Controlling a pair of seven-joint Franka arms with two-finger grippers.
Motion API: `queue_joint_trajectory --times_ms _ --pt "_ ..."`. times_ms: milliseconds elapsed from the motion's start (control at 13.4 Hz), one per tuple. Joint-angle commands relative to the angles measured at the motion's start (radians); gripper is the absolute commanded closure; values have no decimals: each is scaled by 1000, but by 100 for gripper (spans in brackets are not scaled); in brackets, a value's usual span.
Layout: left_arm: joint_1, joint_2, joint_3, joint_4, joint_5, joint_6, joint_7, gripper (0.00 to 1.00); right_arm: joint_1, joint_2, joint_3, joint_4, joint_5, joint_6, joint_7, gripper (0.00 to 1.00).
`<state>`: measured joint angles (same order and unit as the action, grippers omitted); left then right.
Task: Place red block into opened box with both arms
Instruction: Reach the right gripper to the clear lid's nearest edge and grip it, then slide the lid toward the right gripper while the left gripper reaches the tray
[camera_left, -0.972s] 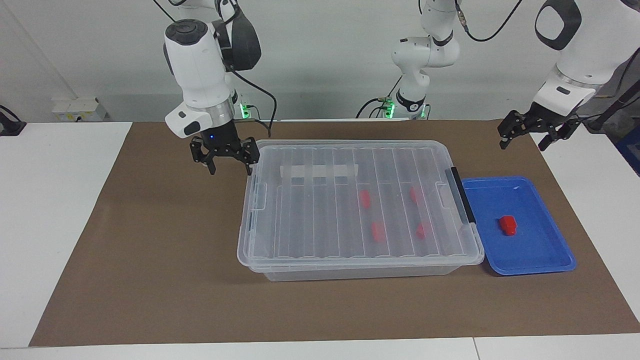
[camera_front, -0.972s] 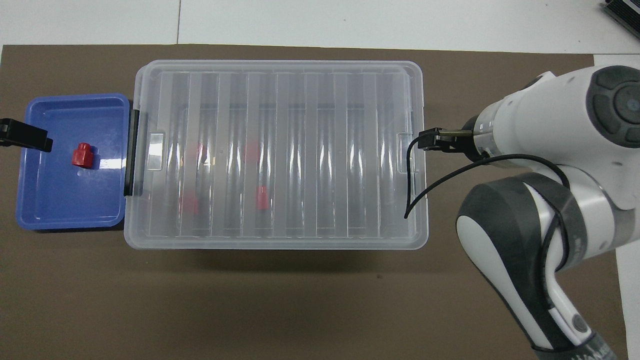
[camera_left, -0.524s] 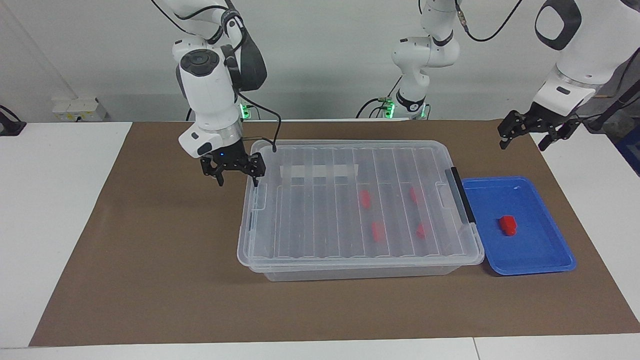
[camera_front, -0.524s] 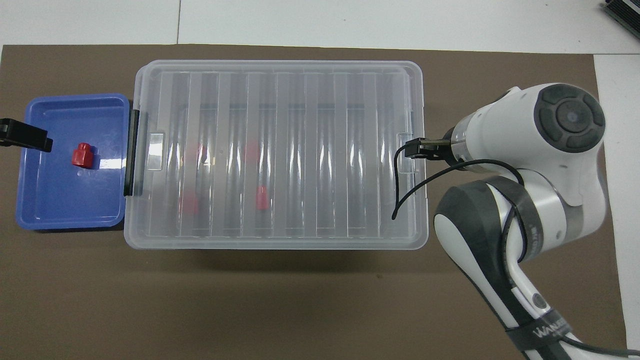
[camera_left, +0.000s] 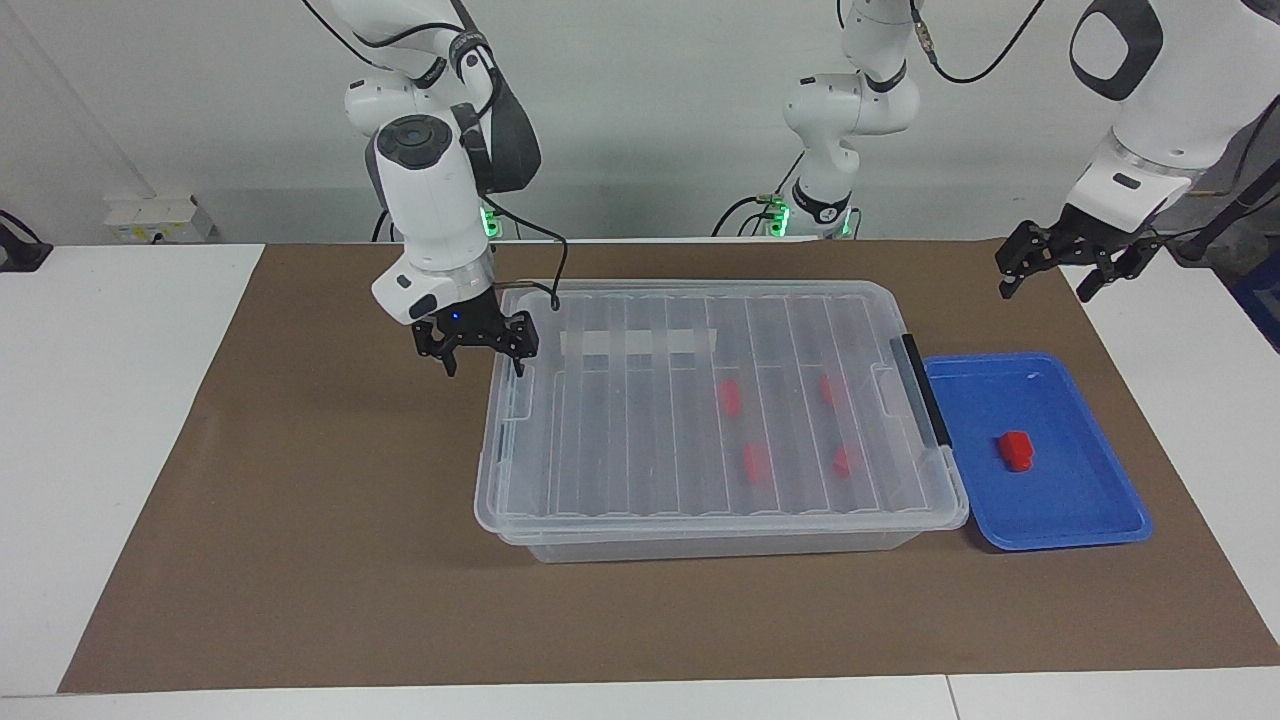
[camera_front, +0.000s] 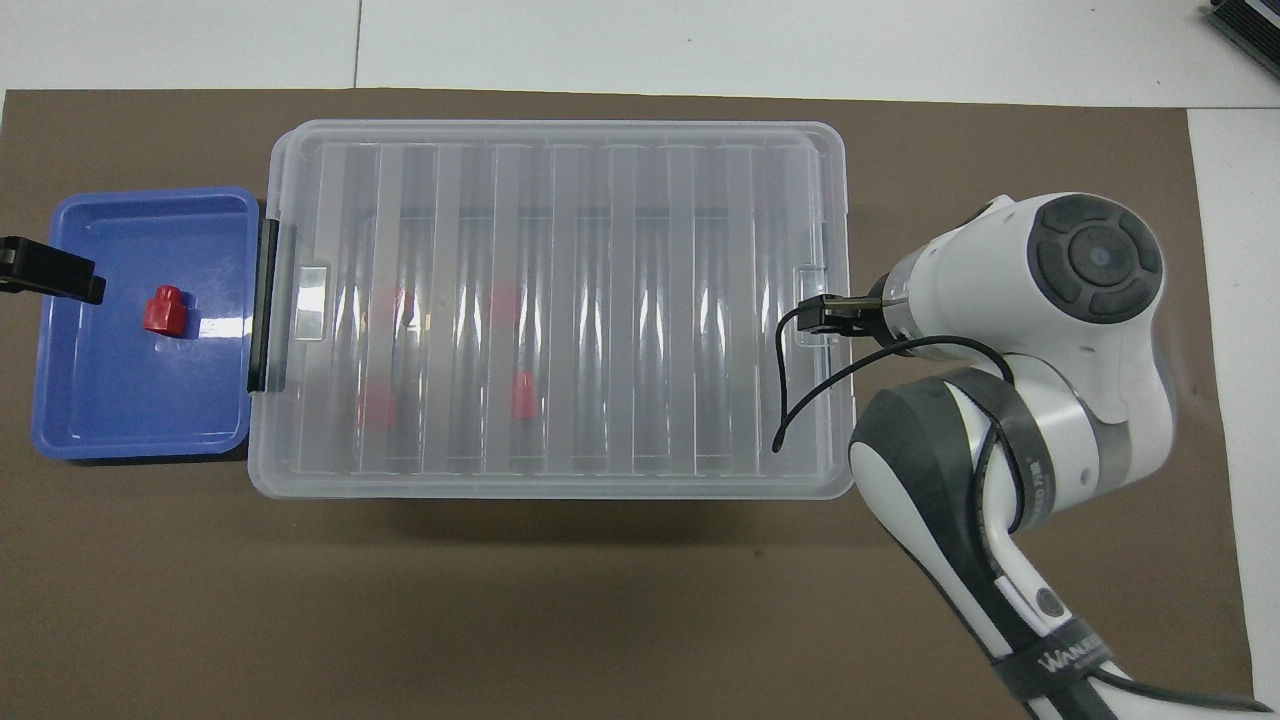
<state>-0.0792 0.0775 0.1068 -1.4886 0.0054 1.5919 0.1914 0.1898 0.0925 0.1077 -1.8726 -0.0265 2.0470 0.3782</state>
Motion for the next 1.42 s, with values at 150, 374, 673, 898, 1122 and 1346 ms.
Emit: queue_joint_trajectory --times_ms 150,374,673,898,1122,1346 --pt "-2 -28 7 -30 -12 6 -12 0 -18 -37 0 -32 -6 -43 -96 1" --pt "-4 -28 7 -32 -12 -4 -13 0 -36 -50 0 -59 -6 -54 -128 1" --pt "-4 -28 5 -32 -12 3 -12 0 -65 -57 -2 -66 -6 -53 -175 1" --pt "-4 -28 5 -32 -12 3 -13 0 -134 -70 -2 -66 -6 -79 -316 1" --pt "-2 -28 7 -32 -10 3 -17 0 -184 -71 -2 -66 -6 -126 -433 0" --pt "62 -51 8 -99 -7 101 -73 0 -248 -71 -2 -66 -6 -128 -591 0"
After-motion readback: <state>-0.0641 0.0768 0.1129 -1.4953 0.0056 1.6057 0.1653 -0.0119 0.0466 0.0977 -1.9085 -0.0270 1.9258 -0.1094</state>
